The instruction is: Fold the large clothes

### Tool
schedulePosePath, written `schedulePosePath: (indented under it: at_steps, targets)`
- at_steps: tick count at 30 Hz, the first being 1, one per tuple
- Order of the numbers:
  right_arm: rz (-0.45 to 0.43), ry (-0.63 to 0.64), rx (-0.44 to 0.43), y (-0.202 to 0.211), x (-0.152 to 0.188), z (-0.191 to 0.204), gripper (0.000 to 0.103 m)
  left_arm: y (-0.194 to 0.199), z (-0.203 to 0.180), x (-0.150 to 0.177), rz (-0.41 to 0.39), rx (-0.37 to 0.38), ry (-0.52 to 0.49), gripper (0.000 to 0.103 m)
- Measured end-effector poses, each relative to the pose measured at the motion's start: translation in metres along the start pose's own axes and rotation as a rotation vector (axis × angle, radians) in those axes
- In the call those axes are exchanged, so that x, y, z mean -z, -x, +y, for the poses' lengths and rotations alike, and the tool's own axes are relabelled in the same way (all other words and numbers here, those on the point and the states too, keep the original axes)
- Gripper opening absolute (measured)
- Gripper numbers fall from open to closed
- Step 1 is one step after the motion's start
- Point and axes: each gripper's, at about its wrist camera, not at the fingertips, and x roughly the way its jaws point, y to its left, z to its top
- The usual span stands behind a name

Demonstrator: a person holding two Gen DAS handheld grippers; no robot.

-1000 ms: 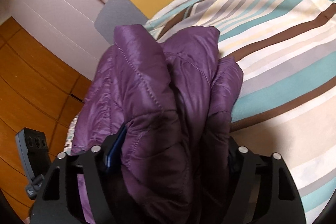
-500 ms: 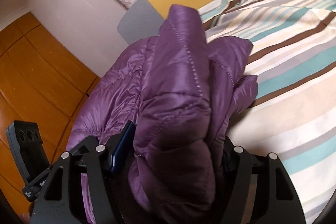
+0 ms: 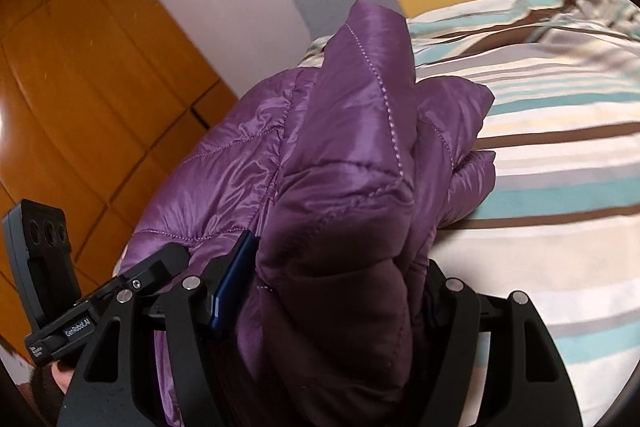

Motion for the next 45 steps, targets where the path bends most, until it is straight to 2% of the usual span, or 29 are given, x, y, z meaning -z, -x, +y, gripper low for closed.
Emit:
schedulePosePath:
  at_steps: [2,4,6,8,11,17,22,26,32,37,39,43,45]
  targets:
    - [0.033,0.039,0.035,-0.014,0.001,0.007,0.076,0.002,0.01,0.004,-0.006,-0.008,0.014,0.071]
    - [0.079,0.1,0.109,-0.035,-0.003,0.011,0.081,-0.001,0.015,0.009,0.002,-0.022,0.015,0.075]
    - [0.084,0.152,0.156,-0.045,0.001,0.01,0.083,-0.011,0.014,0.016,0.017,-0.08,-0.022,0.082]
    - [0.079,0.144,0.166,-0.049,0.002,0.002,0.085,-0.018,0.015,0.022,0.022,-0.102,-0.052,0.09]
    - [0.078,0.066,0.153,-0.05,0.003,-0.017,0.092,-0.023,0.019,0.028,0.025,-0.098,-0.03,0.093]
    - [0.061,0.03,0.168,-0.046,0.002,-0.034,0.1,-0.018,0.017,0.03,0.01,-0.121,-0.025,0.094]
    - [0.014,0.048,0.215,-0.024,0.018,-0.022,0.101,-0.006,0.013,0.034,-0.001,-0.123,0.004,0.095]
    - [-0.044,0.077,0.278,-0.004,0.03,-0.017,0.101,0.006,0.005,0.04,-0.044,-0.152,-0.044,0.095]
    - [-0.026,0.105,0.347,-0.006,0.039,-0.011,0.101,-0.003,0.0,0.041,-0.009,-0.218,-0.102,0.095]
    - [-0.038,0.093,0.349,-0.001,0.041,-0.006,0.101,0.012,-0.001,0.042,-0.002,-0.187,-0.067,0.096]
    - [-0.064,0.056,0.338,0.008,0.045,-0.003,0.101,0.029,0.0,0.042,-0.04,-0.186,-0.047,0.1]
    - [-0.155,0.06,0.361,0.039,0.045,0.001,0.101,0.059,0.001,0.036,-0.15,-0.215,-0.061,0.1]
    - [-0.18,0.064,0.376,0.046,0.04,0.003,0.101,0.064,0.003,0.031,-0.169,-0.228,-0.056,0.1]
